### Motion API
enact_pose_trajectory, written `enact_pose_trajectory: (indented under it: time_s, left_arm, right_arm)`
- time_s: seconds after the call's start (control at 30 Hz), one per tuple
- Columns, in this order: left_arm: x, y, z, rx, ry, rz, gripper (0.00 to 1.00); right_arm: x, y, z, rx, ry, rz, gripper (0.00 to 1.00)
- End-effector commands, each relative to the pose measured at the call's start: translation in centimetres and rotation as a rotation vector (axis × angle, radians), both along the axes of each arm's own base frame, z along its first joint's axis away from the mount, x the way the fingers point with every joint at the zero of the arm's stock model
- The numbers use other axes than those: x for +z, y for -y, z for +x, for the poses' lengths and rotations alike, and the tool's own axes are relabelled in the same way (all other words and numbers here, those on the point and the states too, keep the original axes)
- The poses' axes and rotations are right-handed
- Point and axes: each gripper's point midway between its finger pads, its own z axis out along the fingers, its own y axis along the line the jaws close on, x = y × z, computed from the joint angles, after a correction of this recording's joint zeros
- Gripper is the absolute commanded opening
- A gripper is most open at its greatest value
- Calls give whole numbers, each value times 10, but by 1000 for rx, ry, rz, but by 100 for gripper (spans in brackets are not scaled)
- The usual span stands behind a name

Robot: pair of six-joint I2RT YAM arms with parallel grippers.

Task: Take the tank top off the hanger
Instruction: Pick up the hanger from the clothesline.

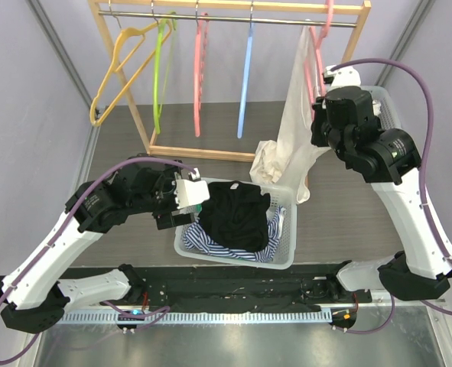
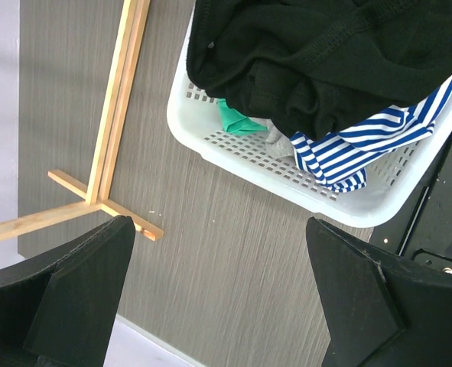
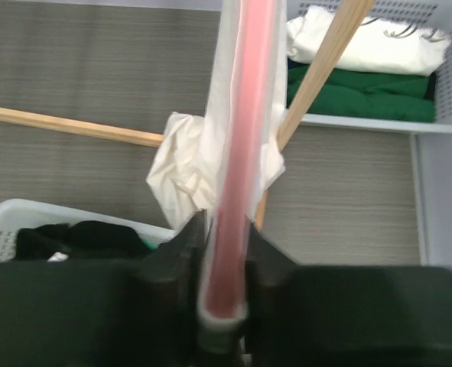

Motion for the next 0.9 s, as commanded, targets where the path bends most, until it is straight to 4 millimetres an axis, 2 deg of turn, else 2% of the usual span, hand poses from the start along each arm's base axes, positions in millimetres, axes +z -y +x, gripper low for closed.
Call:
enact_pose_trajectory:
  time_s: [0.0,0.03,0.1,0.13,0.33,0.47,0.5,0.57,0.73,0.77,0.8,0.87]
  left_arm:
    - [12,7,3,-4,25,-55,100]
    - [12,7,3,-3,23,-55,100]
    - [13,8,4,-4,26,-56,100]
    - [13,8,3,-5,23,-55,100]
    - [14,8,5,0,24,-58,100]
    - [13,7,5,3,23,-55,100]
    - [12,7,5,2,22,-56,100]
    - [11,7,5,3,20,-55,100]
    - [11,8,6,5,20,-55,99]
    - [11,7,5,4,19,-55,100]
    - [13,7,5,2,23,-57,100]
    - [13,6,4,3,21,-56,100]
  right_arm:
    - [31,7,-2,-3,102,19,5]
    - [40,5,1,6,144,35,1]
    - [46,3,1,44,188,17,1]
    - [61,5,0,46,249,34,1]
    - [83,15,5,25,356,-21,1]
    - [96,21,-2,8,423,8,1]
    - [94,21,1,1,436,13,1]
    - [102,28,-8,-18,487,42,1]
    - [105,24,-8,-20,637,150,1]
    - [92,21,-4,-14,633,148,1]
    - [105,24,-10,-16,702,187,1]
    - [102,19,-8,3,716,193,1]
